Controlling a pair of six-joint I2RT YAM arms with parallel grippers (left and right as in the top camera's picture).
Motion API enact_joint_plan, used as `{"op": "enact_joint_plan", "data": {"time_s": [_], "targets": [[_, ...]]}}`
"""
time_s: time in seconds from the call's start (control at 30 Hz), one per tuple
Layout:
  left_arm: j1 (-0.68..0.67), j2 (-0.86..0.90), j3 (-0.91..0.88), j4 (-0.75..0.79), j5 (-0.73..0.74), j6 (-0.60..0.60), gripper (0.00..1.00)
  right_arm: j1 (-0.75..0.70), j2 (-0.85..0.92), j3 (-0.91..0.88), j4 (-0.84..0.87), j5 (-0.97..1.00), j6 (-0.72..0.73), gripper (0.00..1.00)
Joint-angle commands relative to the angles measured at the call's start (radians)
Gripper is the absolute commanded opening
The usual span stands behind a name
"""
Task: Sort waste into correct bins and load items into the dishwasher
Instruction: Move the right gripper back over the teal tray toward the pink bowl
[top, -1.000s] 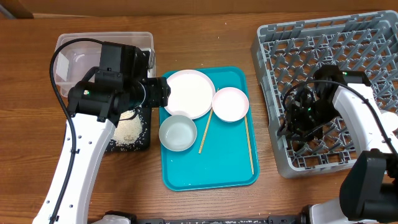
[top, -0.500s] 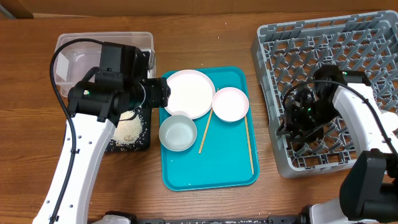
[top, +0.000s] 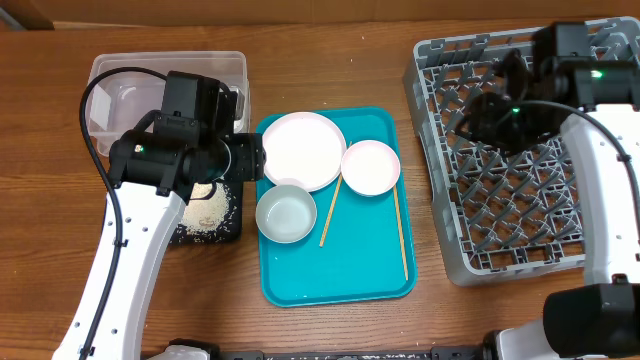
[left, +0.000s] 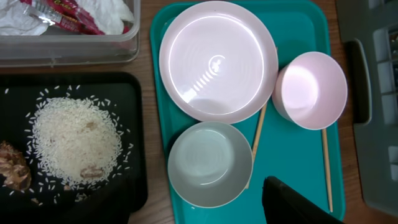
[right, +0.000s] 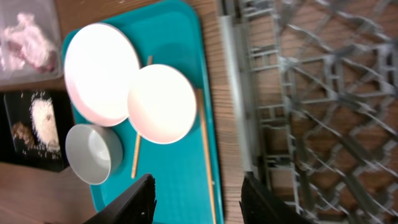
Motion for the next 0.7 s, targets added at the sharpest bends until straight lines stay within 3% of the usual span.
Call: {"op": "enact_joint_plan", "data": {"time_s": [0.0, 0.33, 0.43, 0.53, 0.67], "targets": [[0.016, -0.01, 0.011, -0.018, -0.089, -0.036, 0.68, 0.08, -0.012, 0.018, 0.029, 0.021, -0.006, 0.47], [0.214, -0.01, 0.011, -0.105, -0.132, -0.082, 0.71, 0.289, 0.078, 0.008, 0.099, 0.134, 0.01, 0.51], [0.287, -0.01, 0.011, -0.118, -0.132, -0.082, 0.81, 0.317, 0.119, -0.002, 0.121, 0.173, 0.066, 0.52], [0.338, -0.01, 0.011, -0.12, -0.132, -0.082, 1.0, 0.331, 0.163, -0.017, 0.135, 0.217, 0.108, 0.54], [0.354, -0.01, 0.011, -0.119, -0.138, -0.082, 1.0, 0.331, 0.219, -0.018, 0.135, 0.224, 0.138, 0.54]]}}
